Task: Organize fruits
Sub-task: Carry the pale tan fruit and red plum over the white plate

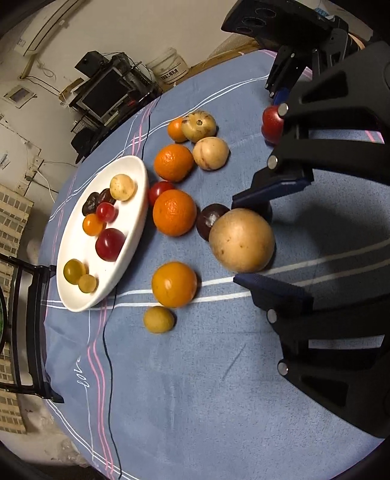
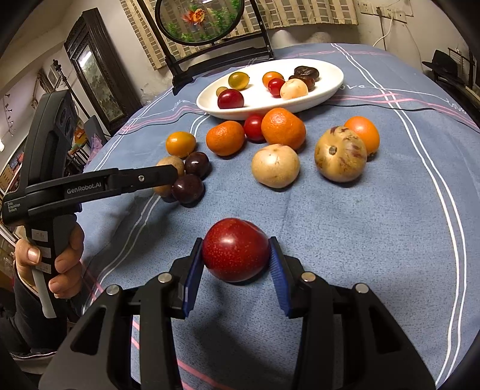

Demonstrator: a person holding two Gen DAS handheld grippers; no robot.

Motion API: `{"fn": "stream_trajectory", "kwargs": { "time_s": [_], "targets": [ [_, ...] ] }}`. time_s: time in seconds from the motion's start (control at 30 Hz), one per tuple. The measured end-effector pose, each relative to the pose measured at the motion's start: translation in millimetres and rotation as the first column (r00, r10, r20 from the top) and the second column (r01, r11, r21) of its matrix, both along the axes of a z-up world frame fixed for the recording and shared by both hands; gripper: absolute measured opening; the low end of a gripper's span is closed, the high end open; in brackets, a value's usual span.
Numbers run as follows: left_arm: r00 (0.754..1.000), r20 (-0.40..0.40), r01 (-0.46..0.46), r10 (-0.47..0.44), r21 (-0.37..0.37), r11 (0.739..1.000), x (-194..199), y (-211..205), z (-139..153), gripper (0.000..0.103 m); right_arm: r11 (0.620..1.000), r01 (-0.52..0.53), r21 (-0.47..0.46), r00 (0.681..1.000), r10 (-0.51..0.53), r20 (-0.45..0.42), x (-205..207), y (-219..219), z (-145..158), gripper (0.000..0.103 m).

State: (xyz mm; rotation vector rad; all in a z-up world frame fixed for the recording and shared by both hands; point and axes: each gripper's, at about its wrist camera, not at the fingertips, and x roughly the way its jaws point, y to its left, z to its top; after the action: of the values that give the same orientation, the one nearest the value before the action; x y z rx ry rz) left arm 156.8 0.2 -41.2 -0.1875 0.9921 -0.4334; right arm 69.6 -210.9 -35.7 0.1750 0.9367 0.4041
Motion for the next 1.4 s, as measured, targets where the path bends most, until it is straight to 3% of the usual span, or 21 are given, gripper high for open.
{"fn": "stream_trajectory", "kwargs": {
  "time_s": [0.23,0.57,0.8,1.13,1.4],
  "targets": [
    [0.999,0.027,-0.035,0.032,0.097,0.995,-9,0,8,0.044,1.000,-0.002,-0.010,1.000,0.002,0.002,0,1,2,0.043],
    [0.996,0.085,-0.046,0.035,0.138,0.989,-17,3,26,0.044,0.999,0.013,-0.047,0.999,-0.011,0.042,3,-2,12,0.043],
    [0.993,0.120,-0.033,0.014,0.161,0.986,-4,-2,45,0.044,0.995,0.033,-0.096,0.991,-0.020,0.132,23,-6,43,0.043],
    [0.985,0.172,-0.055,0.023,0.186,0.981,71,-22,79,0.044,0.982,0.054,-0.183,0.974,-0.011,0.226,108,-2,79,0.043],
    [0.989,0.135,-0.091,0.062,0.216,0.972,144,-36,69,0.045,0.967,0.026,-0.253,0.985,0.019,0.171,185,11,61,0.043]
  ]
}}
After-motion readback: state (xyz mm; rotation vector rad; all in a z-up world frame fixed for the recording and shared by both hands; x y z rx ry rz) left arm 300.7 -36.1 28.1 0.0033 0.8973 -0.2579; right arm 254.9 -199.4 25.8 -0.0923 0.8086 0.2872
